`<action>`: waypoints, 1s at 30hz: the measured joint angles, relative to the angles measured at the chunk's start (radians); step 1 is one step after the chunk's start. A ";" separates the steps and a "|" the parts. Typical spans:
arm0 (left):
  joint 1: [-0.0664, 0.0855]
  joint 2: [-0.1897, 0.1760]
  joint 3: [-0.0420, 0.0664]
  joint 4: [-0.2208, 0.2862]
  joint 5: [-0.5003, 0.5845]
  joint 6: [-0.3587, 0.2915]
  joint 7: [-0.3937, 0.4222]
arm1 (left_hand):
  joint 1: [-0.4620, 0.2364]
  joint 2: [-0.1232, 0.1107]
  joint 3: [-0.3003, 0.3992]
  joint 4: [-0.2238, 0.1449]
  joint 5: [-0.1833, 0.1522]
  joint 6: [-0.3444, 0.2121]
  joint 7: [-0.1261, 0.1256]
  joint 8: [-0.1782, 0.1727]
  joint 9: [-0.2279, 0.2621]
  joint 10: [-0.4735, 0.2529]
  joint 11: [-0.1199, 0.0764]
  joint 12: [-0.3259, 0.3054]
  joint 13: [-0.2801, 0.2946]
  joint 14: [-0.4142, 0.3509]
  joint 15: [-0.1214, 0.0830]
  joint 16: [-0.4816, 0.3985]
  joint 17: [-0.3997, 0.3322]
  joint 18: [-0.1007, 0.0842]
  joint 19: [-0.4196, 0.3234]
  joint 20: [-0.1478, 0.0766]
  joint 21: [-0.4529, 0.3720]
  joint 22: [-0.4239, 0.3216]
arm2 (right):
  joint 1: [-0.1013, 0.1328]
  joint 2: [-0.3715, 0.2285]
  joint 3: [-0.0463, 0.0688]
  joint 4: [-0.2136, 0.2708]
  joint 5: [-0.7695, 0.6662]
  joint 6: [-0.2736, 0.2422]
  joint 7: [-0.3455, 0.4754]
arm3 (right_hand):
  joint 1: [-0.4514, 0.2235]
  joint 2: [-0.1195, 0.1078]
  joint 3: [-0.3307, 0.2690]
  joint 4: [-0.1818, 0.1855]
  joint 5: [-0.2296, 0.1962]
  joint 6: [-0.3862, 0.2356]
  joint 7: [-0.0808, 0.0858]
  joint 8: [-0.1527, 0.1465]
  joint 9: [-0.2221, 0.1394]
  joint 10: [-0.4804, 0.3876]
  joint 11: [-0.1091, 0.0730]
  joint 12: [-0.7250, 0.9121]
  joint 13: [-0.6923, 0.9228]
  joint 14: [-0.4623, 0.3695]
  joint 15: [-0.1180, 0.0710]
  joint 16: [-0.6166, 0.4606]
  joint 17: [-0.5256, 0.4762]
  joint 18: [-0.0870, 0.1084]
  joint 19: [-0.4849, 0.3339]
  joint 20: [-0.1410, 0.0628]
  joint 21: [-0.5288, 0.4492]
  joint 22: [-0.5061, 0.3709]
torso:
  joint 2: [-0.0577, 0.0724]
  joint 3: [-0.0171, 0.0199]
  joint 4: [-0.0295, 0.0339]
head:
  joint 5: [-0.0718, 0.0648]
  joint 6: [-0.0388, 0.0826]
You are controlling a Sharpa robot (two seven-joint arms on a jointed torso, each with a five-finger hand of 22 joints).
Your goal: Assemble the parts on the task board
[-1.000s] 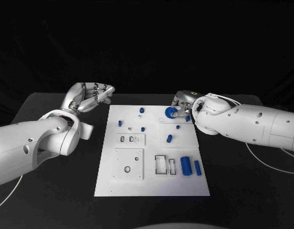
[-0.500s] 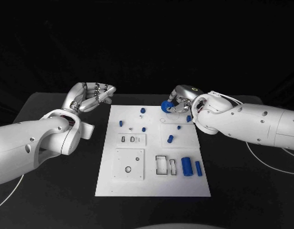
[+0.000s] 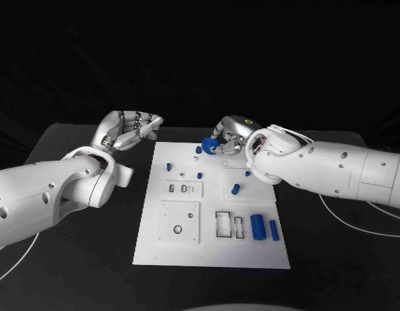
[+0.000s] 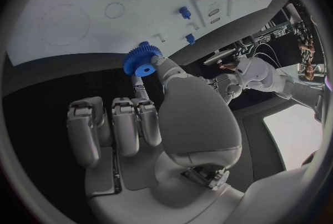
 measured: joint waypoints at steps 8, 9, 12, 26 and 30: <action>0.000 0.001 0.000 0.001 0.000 0.000 0.000 | 0.000 0.000 0.000 0.000 0.000 0.000 0.000 0.000 0.000 0.000 0.000 0.000 0.000 0.000 0.000 0.000 0.000 0.000 0.000 0.000 0.000 0.000 | -0.017 0.063 0.000 -0.043 0.000 0.010 0.015 | -0.004 -0.004 0.003 -0.003 -0.003 0.000 0.000 0.000 0.000 0.000 0.000 0.000 0.000 0.000 0.000 0.000 0.000 0.000 0.000 0.000 0.000 0.000 | 0.000 -0.0006 -0.0003 | 0.009 -0.006; 0.000 0.001 0.000 0.001 0.000 0.000 0.000 | 0.000 0.000 0.000 0.000 0.000 0.000 0.000 0.000 0.000 0.000 0.000 0.000 0.000 0.000 0.000 0.000 0.000 0.000 0.000 0.000 0.000 0.000 | -0.017 0.065 0.000 -0.044 0.000 0.010 0.015 | -0.004 -0.004 0.003 -0.003 -0.003 0.000 0.000 0.000 0.000 0.000 0.000 0.000 0.000 0.000 0.000 0.000 0.000 0.000 0.000 0.000 0.000 0.000 | 0.000 -0.0006 -0.0003 | 0.009 -0.006; 0.000 0.001 0.000 0.002 0.000 0.000 0.000 | 0.000 0.000 0.000 0.000 0.000 0.000 0.000 0.000 0.000 0.000 0.000 0.000 0.000 0.000 0.000 0.000 0.000 0.000 0.000 0.000 0.000 0.000 | -0.022 0.081 0.000 -0.058 -0.001 0.013 0.019 | -0.004 -0.004 0.003 -0.003 -0.004 0.002 0.002 0.000 0.000 0.000 0.000 0.000 0.000 0.000 0.000 0.000 0.000 0.000 0.000 0.000 0.000 0.000 | 0.001 -0.0006 -0.0004 | 0.009 -0.008; 0.000 -0.001 0.000 0.006 0.000 0.000 0.000 | 0.000 0.000 0.000 0.000 0.000 0.000 0.000 0.000 0.000 0.000 0.000 0.000 0.001 0.000 0.000 0.000 0.000 0.000 0.000 0.000 0.000 0.000 | -0.033 0.106 0.000 -0.094 -0.005 0.032 0.025 | -0.012 -0.004 0.008 -0.003 -0.013 0.004 0.004 -0.001 0.000 0.000 0.000 0.000 0.000 0.000 0.000 0.000 0.000 0.000 0.000 0.000 0.000 0.000 | -0.001 -0.0006 -0.0027 | 0.009 -0.016; 0.000 -0.001 0.000 0.007 0.000 0.000 0.000 | 0.000 0.000 0.000 0.000 0.000 0.000 0.000 0.000 0.000 0.000 0.000 0.000 0.001 0.000 0.000 0.000 0.000 0.000 0.000 0.000 0.000 -0.001 | -0.037 0.114 0.000 -0.105 -0.008 0.037 0.026 | -0.013 -0.002 0.008 -0.003 -0.019 0.004 0.004 -0.002 0.001 0.000 0.000 0.000 0.000 0.000 0.000 0.000 0.000 0.000 0.000 0.000 0.000 0.000 | -0.001 -0.0006 -0.0026 | 0.007 -0.015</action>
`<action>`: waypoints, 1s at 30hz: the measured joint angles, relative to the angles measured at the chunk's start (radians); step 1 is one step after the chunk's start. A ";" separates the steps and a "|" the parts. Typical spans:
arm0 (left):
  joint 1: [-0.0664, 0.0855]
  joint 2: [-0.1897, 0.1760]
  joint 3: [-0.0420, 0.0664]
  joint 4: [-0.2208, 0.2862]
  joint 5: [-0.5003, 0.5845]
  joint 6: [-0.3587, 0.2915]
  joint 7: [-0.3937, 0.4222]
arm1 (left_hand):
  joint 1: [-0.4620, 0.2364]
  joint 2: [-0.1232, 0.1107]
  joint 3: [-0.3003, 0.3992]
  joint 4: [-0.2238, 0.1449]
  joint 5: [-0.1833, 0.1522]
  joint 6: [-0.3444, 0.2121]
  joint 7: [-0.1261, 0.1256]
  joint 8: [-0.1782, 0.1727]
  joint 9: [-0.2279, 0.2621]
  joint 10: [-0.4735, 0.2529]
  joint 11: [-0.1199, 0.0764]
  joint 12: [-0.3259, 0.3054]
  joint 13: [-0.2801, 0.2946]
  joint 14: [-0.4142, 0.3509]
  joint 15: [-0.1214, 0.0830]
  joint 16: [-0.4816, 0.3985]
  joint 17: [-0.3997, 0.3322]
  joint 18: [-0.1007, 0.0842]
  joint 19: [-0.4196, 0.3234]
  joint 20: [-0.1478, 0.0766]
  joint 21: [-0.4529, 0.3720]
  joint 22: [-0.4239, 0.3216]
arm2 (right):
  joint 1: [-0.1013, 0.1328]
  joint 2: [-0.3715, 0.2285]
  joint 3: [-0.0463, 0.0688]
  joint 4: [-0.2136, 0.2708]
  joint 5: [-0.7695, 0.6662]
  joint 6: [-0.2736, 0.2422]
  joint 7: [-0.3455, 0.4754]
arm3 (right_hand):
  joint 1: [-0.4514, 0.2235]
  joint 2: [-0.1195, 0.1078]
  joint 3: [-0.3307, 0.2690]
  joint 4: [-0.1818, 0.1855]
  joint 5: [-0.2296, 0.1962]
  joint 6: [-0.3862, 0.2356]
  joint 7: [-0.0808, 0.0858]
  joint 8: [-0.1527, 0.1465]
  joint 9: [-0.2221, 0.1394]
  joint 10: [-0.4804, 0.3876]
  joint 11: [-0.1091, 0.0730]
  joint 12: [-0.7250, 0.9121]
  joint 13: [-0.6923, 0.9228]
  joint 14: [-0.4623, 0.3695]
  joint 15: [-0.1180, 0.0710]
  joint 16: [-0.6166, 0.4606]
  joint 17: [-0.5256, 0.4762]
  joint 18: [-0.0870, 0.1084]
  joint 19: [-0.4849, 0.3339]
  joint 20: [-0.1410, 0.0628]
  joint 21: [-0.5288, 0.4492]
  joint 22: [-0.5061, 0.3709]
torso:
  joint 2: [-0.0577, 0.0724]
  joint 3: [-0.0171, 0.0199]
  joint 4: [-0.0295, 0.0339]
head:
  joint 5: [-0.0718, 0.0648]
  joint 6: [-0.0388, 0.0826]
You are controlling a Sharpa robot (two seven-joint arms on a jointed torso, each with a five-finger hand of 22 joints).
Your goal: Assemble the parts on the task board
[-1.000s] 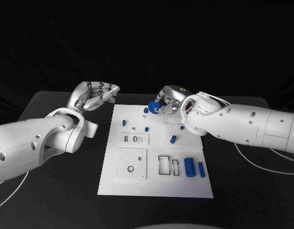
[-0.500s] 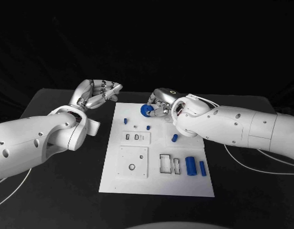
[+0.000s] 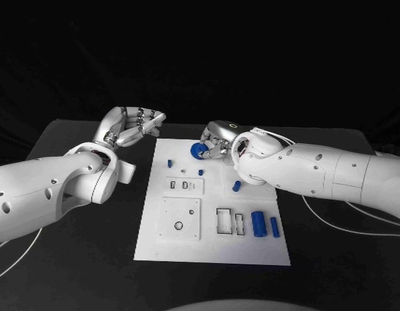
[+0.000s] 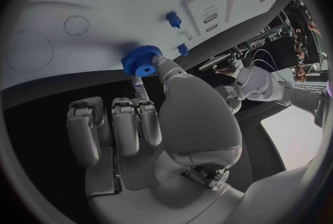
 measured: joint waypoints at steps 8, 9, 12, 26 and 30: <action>0.000 -0.001 0.000 0.001 0.000 0.000 0.000 | 0.000 0.000 0.000 0.000 0.000 0.000 0.000 0.000 0.000 0.000 0.000 0.000 0.000 0.000 0.000 0.000 0.000 0.000 0.000 0.000 0.000 0.000 | -0.003 0.011 0.001 -0.014 -0.004 0.006 0.001 | 0.000 0.000 0.000 0.000 -0.001 0.000 0.000 -0.006 0.000 0.000 0.000 0.000 0.000 0.000 0.000 0.000 0.000 0.000 0.000 0.000 0.000 0.000 | 0.000 0.0003 0.0009 | 0.002 0.002; 0.000 -0.001 0.000 0.001 0.000 0.000 0.000 | 0.000 0.000 0.000 0.000 0.000 0.000 0.000 0.000 0.000 0.000 0.000 0.000 0.000 0.000 0.000 0.000 0.000 0.000 0.000 0.000 0.000 0.000 | -0.003 0.011 0.001 -0.014 -0.004 0.006 0.002 | 0.000 0.000 0.000 0.000 -0.001 0.000 0.000 -0.006 0.000 0.000 0.000 0.000 0.000 0.000 0.000 0.000 0.000 0.000 0.000 0.000 0.000 0.000 | 0.000 0.0003 0.0009 | 0.002 0.001; 0.000 -0.001 0.000 0.002 0.000 0.000 0.000 | 0.000 0.000 0.000 0.000 0.000 0.000 0.000 0.000 0.000 0.000 0.000 0.000 0.000 0.000 0.000 0.000 0.000 0.000 0.000 0.000 0.000 0.000 | -0.003 0.014 0.002 -0.015 -0.005 0.008 0.002 | 0.000 0.000 0.000 0.000 -0.006 0.000 0.000 -0.008 0.000 0.000 0.000 0.000 0.000 0.000 0.000 0.000 0.000 0.000 0.000 0.000 0.000 0.000 | 0.000 0.0002 0.0006 | 0.003 0.000; 0.000 -0.001 0.000 0.002 0.000 0.000 0.000 | 0.000 0.000 0.000 0.000 0.000 0.000 0.000 0.000 0.001 0.000 0.000 0.000 0.000 -0.004 -0.004 0.000 -0.001 0.000 0.000 0.000 -0.004 -0.001 | -0.005 0.027 0.004 -0.016 -0.006 0.013 0.004 | 0.000 0.000 0.002 -0.003 -0.010 0.000 -0.001 -0.008 0.001 0.000 0.007 0.000 0.001 0.000 0.000 0.000 0.000 0.000 0.000 0.000 0.000 0.000 | 0.001 0.0002 0.0006 | 0.001 -0.004; 0.000 0.000 0.000 0.002 0.000 0.000 0.000 | 0.000 0.000 0.000 0.000 0.000 0.000 0.000 0.000 0.001 0.000 0.000 0.000 0.000 -0.004 -0.004 0.000 -0.001 0.000 0.000 0.000 -0.004 -0.001 | -0.005 0.028 0.004 -0.018 -0.006 0.016 0.004 | -0.005 0.005 0.002 -0.003 -0.015 -0.001 -0.001 -0.008 0.001 0.000 0.007 0.000 0.001 0.000 0.000 0.000 0.000 0.000 0.000 0.000 0.000 0.000 | 0.001 0.0002 0.0006 | 0.001 -0.006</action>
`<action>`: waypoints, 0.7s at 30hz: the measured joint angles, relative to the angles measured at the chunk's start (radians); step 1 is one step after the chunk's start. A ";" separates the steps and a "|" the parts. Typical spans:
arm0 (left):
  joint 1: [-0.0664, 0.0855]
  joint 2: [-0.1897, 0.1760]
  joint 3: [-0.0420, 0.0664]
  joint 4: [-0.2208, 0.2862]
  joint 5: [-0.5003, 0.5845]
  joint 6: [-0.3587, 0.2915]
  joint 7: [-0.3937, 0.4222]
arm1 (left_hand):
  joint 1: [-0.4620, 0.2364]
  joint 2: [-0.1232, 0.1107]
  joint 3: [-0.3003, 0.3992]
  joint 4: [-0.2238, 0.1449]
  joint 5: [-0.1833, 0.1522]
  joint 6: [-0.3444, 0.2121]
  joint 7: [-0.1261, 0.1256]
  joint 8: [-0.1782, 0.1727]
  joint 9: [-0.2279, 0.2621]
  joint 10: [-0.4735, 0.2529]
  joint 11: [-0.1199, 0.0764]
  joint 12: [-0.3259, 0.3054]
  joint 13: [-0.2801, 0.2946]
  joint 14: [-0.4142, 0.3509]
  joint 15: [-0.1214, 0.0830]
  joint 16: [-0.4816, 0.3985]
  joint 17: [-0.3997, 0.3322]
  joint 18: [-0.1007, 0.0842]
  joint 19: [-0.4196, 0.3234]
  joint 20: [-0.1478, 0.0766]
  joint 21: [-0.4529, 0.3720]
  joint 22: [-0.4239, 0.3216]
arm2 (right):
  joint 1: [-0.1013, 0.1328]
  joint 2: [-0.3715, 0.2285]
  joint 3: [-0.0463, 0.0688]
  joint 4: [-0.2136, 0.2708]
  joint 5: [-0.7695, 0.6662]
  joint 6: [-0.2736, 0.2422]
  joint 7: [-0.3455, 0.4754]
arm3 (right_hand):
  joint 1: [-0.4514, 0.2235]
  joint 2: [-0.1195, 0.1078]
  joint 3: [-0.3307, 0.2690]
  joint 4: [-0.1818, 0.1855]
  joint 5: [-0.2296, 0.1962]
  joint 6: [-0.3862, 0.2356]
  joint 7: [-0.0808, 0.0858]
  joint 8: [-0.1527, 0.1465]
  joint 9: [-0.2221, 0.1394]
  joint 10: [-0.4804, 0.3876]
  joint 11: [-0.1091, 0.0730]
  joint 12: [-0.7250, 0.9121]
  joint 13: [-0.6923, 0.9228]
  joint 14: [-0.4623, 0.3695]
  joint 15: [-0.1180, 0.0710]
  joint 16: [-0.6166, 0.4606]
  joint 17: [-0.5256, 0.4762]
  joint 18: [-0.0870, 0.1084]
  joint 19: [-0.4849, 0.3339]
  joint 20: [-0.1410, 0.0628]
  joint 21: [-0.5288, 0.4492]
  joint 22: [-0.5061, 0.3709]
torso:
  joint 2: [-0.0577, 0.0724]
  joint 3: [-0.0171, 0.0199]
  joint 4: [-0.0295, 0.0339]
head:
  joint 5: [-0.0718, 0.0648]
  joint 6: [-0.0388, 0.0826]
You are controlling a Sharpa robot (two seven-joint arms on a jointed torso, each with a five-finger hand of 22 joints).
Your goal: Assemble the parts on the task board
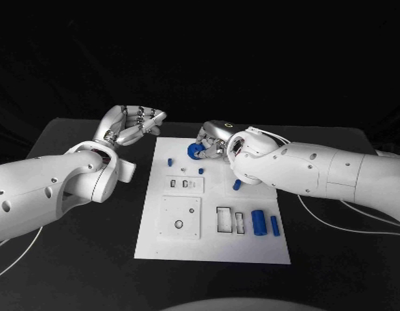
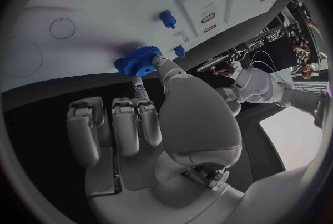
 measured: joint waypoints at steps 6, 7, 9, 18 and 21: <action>0.000 0.000 0.000 0.000 0.000 0.000 0.000 | 0.000 0.000 0.000 0.000 0.000 0.000 0.000 0.000 0.000 0.000 0.000 0.000 0.000 0.000 0.000 0.000 0.000 0.000 0.000 0.000 0.000 0.000 | 0.001 0.001 0.001 -0.002 0.000 0.006 -0.002 | 0.000 0.000 0.000 0.000 -0.005 0.000 0.000 0.000 0.000 0.000 0.000 0.000 0.000 0.000 0.000 0.000 0.000 0.000 0.000 0.000 0.000 0.000 | -0.001 0.0003 -0.0005 | 0.001 -0.003; 0.000 0.000 0.000 0.000 0.000 0.000 0.000 | 0.000 0.000 0.000 0.000 0.000 0.000 0.000 0.000 0.000 0.000 0.000 0.000 0.000 0.000 0.000 0.000 0.000 0.000 0.000 0.000 0.000 0.000 | 0.001 0.002 0.001 -0.002 0.000 0.007 -0.002 | 0.000 0.000 0.000 0.000 -0.005 -0.002 -0.002 0.000 0.000 0.000 0.000 0.000 0.000 0.000 0.000 0.000 0.000 0.000 0.000 0.000 0.000 0.000 | -0.001 0.0004 -0.0004 | 0.001 -0.003; 0.000 0.000 0.000 0.000 0.000 0.000 0.000 | 0.000 0.000 0.000 0.000 0.000 0.000 0.000 0.000 0.000 0.000 0.000 0.000 0.000 0.000 0.000 0.000 0.000 0.000 0.000 0.000 0.000 0.000 | 0.001 0.002 0.001 -0.002 0.000 0.009 -0.003 | 0.000 0.000 0.000 0.000 -0.005 -0.002 -0.002 0.000 0.000 0.000 0.000 0.000 0.000 0.000 0.000 0.000 0.000 0.000 0.000 0.000 0.000 0.001 | -0.001 0.0005 -0.0004 | 0.001 -0.004; 0.000 -0.001 0.000 0.000 0.000 0.000 0.000 | 0.004 0.004 0.000 0.000 0.000 0.000 0.000 0.000 0.000 0.000 0.000 0.000 0.001 -0.003 0.003 0.000 0.000 0.000 0.000 0.000 0.000 0.000 | 0.002 0.003 0.002 -0.001 -0.001 0.016 -0.004 | 0.000 0.000 0.000 0.000 -0.012 -0.002 -0.002 -0.004 0.000 0.000 0.000 0.000 0.000 0.000 0.000 0.000 0.000 0.000 0.000 0.000 0.000 0.001 | 0.000 0.0004 -0.0005 | -0.001 -0.006; 0.000 -0.001 0.000 0.000 0.000 0.000 -0.001 | 0.004 0.004 0.000 0.000 0.000 0.000 0.000 0.000 0.000 0.000 0.000 0.000 0.001 -0.003 0.003 0.000 0.000 0.000 0.000 0.000 0.000 0.000 | 0.001 0.002 0.001 0.000 -0.001 0.021 -0.005 | 0.000 0.000 0.000 0.000 -0.016 -0.002 -0.002 -0.006 0.000 0.000 0.000 0.000 0.000 0.000 0.000 0.000 0.000 0.000 0.000 0.000 0.000 0.001 | 0.000 0.0004 -0.0005 | -0.001 -0.008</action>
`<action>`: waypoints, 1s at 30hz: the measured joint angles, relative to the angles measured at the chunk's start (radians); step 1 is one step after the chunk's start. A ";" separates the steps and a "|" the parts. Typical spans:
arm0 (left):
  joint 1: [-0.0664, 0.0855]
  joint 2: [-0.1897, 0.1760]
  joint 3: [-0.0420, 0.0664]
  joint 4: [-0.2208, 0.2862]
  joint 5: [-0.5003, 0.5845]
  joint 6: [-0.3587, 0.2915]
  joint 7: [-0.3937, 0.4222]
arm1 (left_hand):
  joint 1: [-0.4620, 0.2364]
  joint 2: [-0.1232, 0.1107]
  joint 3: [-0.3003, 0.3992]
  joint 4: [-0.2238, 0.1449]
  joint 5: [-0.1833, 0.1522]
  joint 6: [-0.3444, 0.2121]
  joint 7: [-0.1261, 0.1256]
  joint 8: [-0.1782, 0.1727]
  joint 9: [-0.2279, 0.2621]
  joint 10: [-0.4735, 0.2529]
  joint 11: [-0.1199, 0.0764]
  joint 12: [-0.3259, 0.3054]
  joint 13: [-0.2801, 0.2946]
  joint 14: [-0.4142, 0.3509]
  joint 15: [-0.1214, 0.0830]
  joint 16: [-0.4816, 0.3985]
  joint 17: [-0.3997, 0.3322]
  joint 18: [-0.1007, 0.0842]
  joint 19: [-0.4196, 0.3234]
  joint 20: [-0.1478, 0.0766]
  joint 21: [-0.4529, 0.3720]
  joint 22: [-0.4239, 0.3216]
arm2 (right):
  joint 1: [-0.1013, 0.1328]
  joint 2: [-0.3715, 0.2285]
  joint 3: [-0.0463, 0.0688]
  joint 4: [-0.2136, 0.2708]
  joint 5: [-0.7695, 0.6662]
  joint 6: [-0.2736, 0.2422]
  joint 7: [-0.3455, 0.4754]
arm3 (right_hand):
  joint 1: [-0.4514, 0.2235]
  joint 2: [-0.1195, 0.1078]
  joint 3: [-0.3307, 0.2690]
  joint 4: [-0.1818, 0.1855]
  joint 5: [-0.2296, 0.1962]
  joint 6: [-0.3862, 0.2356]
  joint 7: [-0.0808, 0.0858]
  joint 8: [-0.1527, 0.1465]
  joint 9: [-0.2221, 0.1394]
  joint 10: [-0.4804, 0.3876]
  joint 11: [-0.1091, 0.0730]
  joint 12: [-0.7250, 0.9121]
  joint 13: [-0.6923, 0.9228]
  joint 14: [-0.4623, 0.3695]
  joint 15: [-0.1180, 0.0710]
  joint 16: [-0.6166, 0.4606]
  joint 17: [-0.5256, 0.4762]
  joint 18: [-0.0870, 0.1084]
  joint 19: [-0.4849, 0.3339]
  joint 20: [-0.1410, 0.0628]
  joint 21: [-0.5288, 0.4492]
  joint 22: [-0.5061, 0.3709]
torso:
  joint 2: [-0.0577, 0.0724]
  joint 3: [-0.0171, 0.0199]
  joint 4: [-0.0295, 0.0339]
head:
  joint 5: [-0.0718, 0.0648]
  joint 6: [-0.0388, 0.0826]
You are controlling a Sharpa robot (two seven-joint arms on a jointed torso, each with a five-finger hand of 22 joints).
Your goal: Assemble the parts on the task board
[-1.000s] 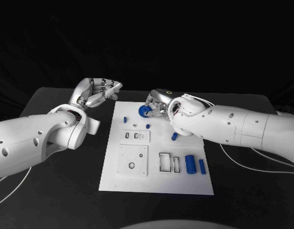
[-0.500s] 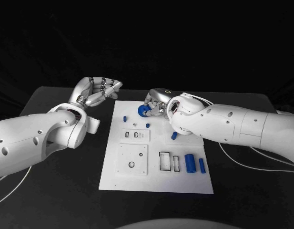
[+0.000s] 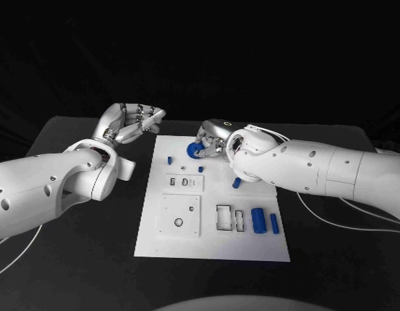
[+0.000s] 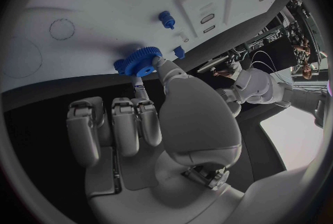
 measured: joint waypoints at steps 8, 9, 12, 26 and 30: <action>0.000 -0.001 0.000 0.000 0.000 0.000 0.000 | 0.000 0.000 0.000 0.000 0.000 0.000 0.000 0.000 0.000 0.000 0.000 0.000 0.000 0.000 0.000 0.000 0.000 0.000 0.000 0.000 0.000 0.000 | -0.004 -0.001 -0.003 -0.001 0.000 0.017 -0.009 | 0.000 0.000 0.000 0.000 -0.001 0.002 0.002 -0.009 0.000 0.000 0.000 0.000 0.000 0.000 0.000 0.000 0.000 0.000 0.000 0.000 0.000 0.000 | 0.000 0.0000 0.0001 | -0.001 0.000; 0.000 -0.001 0.000 0.000 0.000 0.000 0.000 | 0.000 0.000 0.000 0.000 0.000 0.000 0.000 0.000 0.000 0.000 0.000 0.000 0.000 0.000 0.000 0.000 0.000 0.000 0.000 0.000 0.000 0.000 | -0.004 -0.001 -0.002 0.000 0.000 0.018 -0.010 | 0.000 0.000 0.000 0.000 -0.001 0.002 0.002 -0.009 0.000 0.000 0.000 0.000 0.000 0.000 0.000 0.000 0.000 0.000 0.000 0.000 0.000 0.000 | 0.000 0.0001 0.0001 | -0.002 0.001; 0.000 -0.001 0.000 0.000 0.000 0.000 0.000 | 0.000 0.000 0.000 0.000 0.000 0.000 0.000 0.000 0.000 0.000 0.000 0.000 0.000 0.000 0.000 0.000 0.000 0.000 0.000 0.000 0.000 0.000 | -0.004 -0.001 -0.002 0.001 0.000 0.020 -0.012 | 0.000 0.000 0.000 0.000 -0.002 0.002 0.002 -0.008 0.000 0.000 0.000 0.000 0.000 0.000 0.000 0.000 0.000 0.000 0.000 0.000 0.000 0.000 | 0.000 0.0004 0.0001 | -0.002 0.002; 0.000 0.002 0.000 -0.009 0.000 0.000 0.000 | 0.000 0.000 0.000 0.000 0.000 0.000 0.000 0.000 0.000 0.000 0.000 0.000 0.000 0.000 0.000 0.000 -0.001 0.000 0.000 0.000 0.000 -0.001 | -0.012 0.000 -0.005 -0.001 -0.001 0.037 -0.021 | -0.014 -0.014 -0.005 -0.014 -0.064 -0.273 -0.033 -0.023 -0.062 0.000 -0.005 0.000 0.000 0.000 0.011 0.000 0.000 0.000 0.000 0.008 0.000 0.000 | -0.002 0.0004 -0.0013 | -0.005 0.006; 0.000 0.002 0.000 -0.009 0.000 0.000 0.000 | 0.000 0.000 0.000 0.000 0.000 0.000 0.000 0.000 0.000 0.000 0.000 0.000 0.000 0.000 0.000 0.000 -0.001 0.000 0.000 0.000 0.000 -0.001 | -0.011 -0.003 -0.005 0.002 -0.001 0.033 -0.021 | -0.019 -0.011 -0.011 -0.020 -0.085 -0.415 -0.060 -0.031 -0.083 0.000 -0.029 0.000 0.000 0.002 -0.009 0.000 0.001 0.000 -0.002 -0.005 0.000 0.000 | -0.002 0.0004 -0.0013 | -0.002 0.010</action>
